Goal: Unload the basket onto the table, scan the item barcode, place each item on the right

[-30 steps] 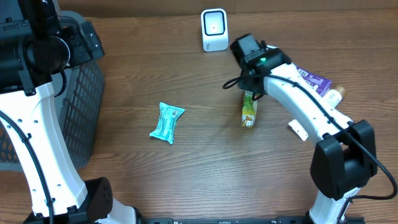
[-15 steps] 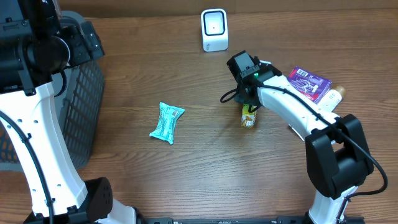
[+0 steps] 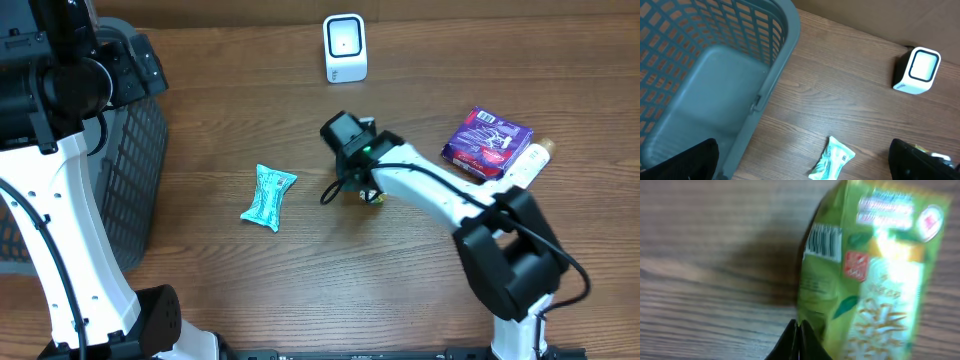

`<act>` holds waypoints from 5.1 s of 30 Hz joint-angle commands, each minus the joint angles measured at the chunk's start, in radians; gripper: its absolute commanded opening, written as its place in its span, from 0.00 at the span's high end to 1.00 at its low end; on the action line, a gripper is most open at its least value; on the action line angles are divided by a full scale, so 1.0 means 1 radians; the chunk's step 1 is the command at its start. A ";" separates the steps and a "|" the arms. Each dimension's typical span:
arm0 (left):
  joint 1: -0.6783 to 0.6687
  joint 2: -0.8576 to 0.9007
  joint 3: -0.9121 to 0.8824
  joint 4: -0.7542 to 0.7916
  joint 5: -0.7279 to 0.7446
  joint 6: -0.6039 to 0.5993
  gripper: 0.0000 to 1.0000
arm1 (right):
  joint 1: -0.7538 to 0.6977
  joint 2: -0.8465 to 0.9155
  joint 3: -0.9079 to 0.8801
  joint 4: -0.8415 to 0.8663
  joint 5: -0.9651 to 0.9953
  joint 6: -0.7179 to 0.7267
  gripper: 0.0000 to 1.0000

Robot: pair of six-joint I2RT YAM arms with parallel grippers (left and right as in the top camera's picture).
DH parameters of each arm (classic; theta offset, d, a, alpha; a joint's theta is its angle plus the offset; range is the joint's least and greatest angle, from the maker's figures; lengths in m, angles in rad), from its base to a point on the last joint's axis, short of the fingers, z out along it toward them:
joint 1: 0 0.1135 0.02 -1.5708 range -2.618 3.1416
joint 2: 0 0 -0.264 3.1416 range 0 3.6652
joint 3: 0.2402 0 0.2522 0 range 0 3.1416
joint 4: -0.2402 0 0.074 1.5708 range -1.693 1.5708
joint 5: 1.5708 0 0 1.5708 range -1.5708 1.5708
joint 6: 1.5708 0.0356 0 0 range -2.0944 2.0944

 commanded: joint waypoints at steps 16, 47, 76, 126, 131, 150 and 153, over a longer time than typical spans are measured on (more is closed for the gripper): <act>0.000 -0.001 0.020 0.002 0.008 0.007 0.01 | -0.111 -0.154 0.097 -0.268 -0.168 -0.045 0.22; 0.000 -0.001 0.020 0.002 0.008 0.007 0.00 | -0.113 0.050 0.043 -0.111 -0.178 -0.113 0.43; -0.001 -0.001 0.020 0.002 0.008 0.007 0.01 | -0.200 -0.224 0.346 -0.304 -0.951 -0.381 0.74; -0.001 -0.001 0.020 0.002 0.008 0.007 0.01 | -0.059 0.068 0.740 -0.119 0.637 -0.631 0.83; 0.000 -0.001 0.020 0.002 0.008 0.007 0.00 | -0.074 0.249 0.740 0.246 0.789 -1.005 0.80; -0.001 -0.001 0.020 0.002 0.008 0.007 0.01 | -0.173 0.417 0.740 0.513 0.547 -1.304 0.91; 0.000 -0.001 0.020 0.002 0.008 0.007 0.00 | -0.173 0.431 0.739 0.513 0.546 -1.304 0.91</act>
